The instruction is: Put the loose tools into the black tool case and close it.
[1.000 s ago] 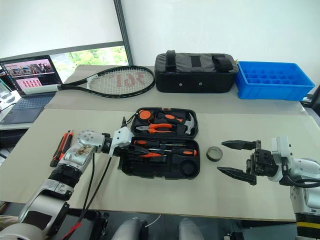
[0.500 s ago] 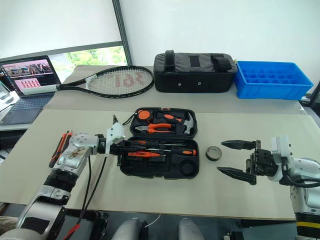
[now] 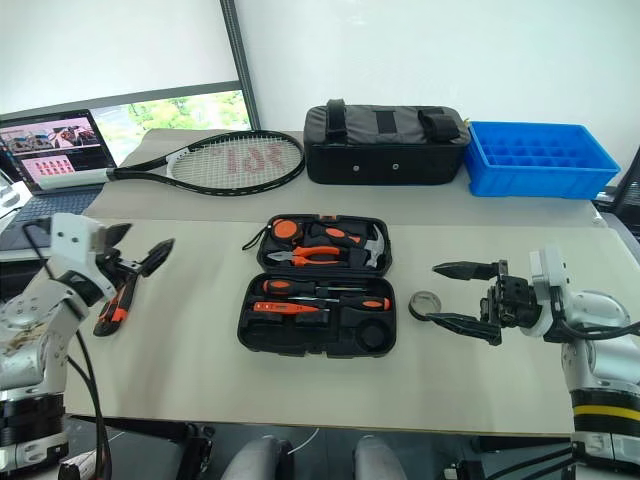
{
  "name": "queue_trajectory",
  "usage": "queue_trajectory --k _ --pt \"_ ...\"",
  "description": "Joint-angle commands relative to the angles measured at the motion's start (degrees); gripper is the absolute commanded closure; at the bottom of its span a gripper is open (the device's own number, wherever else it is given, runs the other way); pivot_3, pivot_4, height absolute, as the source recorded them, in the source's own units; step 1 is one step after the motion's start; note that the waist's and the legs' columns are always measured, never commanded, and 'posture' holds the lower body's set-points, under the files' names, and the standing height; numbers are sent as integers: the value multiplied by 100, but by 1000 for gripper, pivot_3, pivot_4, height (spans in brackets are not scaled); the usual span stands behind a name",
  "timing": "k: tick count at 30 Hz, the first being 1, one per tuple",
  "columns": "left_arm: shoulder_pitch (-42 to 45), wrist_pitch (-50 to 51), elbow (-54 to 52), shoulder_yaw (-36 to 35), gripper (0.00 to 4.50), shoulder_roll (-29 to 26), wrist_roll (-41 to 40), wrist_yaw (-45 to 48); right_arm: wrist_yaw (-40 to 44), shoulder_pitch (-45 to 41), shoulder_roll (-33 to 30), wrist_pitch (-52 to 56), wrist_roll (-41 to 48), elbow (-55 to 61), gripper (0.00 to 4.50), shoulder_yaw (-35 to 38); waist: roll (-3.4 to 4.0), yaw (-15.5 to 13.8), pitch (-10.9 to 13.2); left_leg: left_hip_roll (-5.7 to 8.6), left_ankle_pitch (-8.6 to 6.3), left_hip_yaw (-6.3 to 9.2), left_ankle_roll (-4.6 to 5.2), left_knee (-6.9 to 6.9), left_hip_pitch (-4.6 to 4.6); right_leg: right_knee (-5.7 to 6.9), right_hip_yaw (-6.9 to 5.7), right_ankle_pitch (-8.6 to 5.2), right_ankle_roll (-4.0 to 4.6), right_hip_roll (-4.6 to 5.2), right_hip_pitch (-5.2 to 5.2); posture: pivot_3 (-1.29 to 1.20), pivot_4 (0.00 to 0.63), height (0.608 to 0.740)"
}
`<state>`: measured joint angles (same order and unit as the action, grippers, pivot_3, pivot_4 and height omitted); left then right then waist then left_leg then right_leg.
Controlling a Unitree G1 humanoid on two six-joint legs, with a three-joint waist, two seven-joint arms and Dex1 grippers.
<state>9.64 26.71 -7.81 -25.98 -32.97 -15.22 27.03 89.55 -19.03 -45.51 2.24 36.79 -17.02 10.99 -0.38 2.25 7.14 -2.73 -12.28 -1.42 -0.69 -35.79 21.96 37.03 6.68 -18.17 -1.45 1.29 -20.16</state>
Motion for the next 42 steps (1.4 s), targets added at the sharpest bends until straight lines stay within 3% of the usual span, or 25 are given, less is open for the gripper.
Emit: queue_trajectory --k 1,10,20,23,28,30,37,42 --pt "-433 409 -512 -373 28 111 204 -733 295 -578 -352 -337 120 -523 0 -364 1 9 0 1 0 -4 0 4 -4 -1 7 0 0 3 -2 0 150 707" --pt "-757 952 -288 -577 28 310 232 -1464 295 -1033 -479 -467 327 -828 0 -940 -11 -8 3 -1 0 0 -1 6 -1 -2 -6 2 3 8 -1 0 150 707" --pt "-546 1010 1147 -219 28 87 -33 -711 295 -811 -542 -390 454 -537 0 -850 -8 -5 1 -1 -1 -1 -1 10 -3 -2 -10 2 3 8 -2 0 150 707" --pt "-510 967 1445 -133 710 58 -78 -583 295 -714 -570 -329 465 -403 0 -744 5 -5 -6 -1 -1 -2 -2 12 -5 -2 -11 2 3 10 -1 0 150 707" --pt "-528 607 1467 -176 2500 58 -104 -534 295 -637 -593 -279 455 -331 0 -658 13 25 -11 -4 -1 -5 -2 12 -11 3 -8 2 3 8 -1 0 150 707" --pt "-529 336 1354 -171 2697 2 -140 -389 295 -618 -602 -260 448 -312 0 -634 13 28 -11 -4 -1 -5 -2 12 -12 4 -8 2 4 7 -1 0 150 707" --pt "-355 -784 319 581 2697 -464 -604 1590 295 -545 -653 -205 446 -267 0 -572 -10 -58 2 -2 0 -7 -4 11 5 -6 -17 3 5 17 -7 0 150 707" --pt "336 -1850 280 1937 2697 -1001 -378 3515 295 -404 -644 -186 441 -141 0 -581 1 -128 -2 0 0 -17 -4 20 3 -21 -13 3 6 16 -5 0 150 707"
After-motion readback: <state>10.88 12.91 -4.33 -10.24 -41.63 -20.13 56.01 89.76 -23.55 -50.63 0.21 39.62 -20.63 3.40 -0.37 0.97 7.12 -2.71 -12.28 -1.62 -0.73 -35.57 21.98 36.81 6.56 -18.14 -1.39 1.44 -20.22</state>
